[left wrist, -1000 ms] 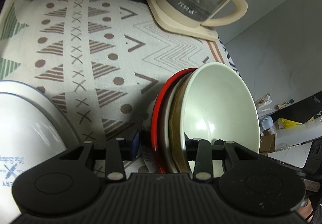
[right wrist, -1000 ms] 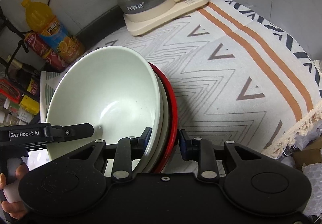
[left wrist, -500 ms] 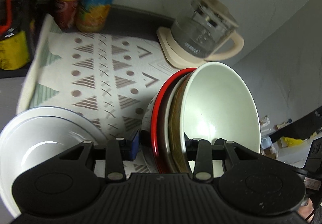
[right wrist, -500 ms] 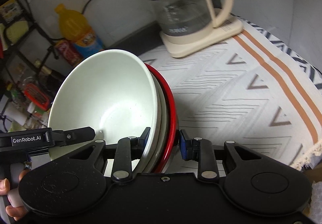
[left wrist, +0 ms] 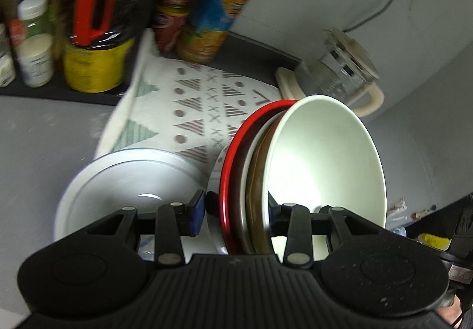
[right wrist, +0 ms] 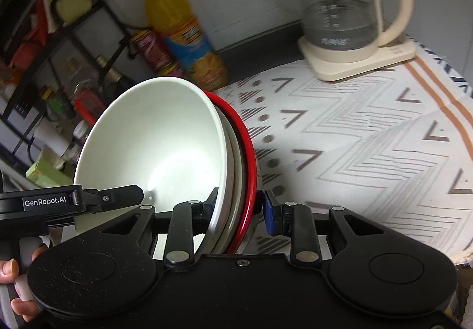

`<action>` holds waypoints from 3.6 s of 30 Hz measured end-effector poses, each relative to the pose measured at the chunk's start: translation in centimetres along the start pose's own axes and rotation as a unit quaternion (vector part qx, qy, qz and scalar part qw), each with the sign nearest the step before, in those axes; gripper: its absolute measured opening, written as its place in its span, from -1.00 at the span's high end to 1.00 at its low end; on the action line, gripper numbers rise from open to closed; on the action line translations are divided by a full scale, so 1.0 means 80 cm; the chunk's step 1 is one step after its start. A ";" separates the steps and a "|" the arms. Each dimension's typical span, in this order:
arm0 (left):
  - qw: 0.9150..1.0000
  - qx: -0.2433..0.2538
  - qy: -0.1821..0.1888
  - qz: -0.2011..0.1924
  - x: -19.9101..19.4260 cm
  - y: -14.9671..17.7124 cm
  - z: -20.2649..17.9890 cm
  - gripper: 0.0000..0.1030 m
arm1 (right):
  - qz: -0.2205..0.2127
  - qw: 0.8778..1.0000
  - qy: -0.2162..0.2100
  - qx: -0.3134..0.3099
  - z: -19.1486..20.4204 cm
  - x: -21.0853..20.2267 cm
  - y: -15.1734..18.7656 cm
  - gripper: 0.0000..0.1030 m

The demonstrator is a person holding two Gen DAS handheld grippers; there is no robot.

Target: Organize plates and bowls

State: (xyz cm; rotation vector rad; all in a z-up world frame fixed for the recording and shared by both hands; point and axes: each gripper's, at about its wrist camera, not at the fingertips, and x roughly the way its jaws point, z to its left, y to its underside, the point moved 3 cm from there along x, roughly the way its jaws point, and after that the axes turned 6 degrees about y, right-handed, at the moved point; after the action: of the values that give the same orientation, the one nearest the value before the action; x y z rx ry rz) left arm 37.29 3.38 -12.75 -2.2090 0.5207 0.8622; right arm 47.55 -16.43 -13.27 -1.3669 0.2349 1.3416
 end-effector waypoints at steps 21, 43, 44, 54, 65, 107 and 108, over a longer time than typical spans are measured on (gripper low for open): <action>0.995 -0.075 -0.058 -0.022 -0.055 0.033 0.104 0.28 | 0.055 0.995 -0.038 -0.079 0.097 0.051 0.041 0.45; 0.991 -0.114 -0.062 -0.006 -0.038 0.023 0.135 0.28 | 0.093 0.993 -0.032 -0.071 0.104 0.090 0.041 0.43; 0.991 -0.119 -0.061 -0.005 -0.038 0.023 0.137 0.28 | 0.094 0.993 -0.033 -0.069 0.104 0.091 0.040 0.42; 0.993 -0.097 -0.063 0.008 -0.033 0.030 0.128 0.28 | 0.102 0.993 -0.029 -0.056 0.100 0.086 0.043 0.32; 0.995 -0.059 -0.084 0.007 -0.053 0.026 0.110 0.08 | 0.007 1.000 -0.011 -0.023 0.085 0.018 0.045 -0.53; 0.986 0.140 -0.058 -0.061 -0.175 0.097 -0.025 -0.98 | -0.182 0.973 0.127 0.068 0.008 -0.214 0.175 -0.99; 0.986 0.142 -0.056 -0.061 -0.180 0.102 -0.025 -0.98 | -0.185 0.972 0.129 0.067 0.012 -0.217 0.182 -0.99</action>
State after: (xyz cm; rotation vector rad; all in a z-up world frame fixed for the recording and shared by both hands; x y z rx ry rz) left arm 23.40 -1.96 -5.25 -1.9010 0.4209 0.7886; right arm 30.17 -29.81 -7.42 -1.3879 0.2277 0.8258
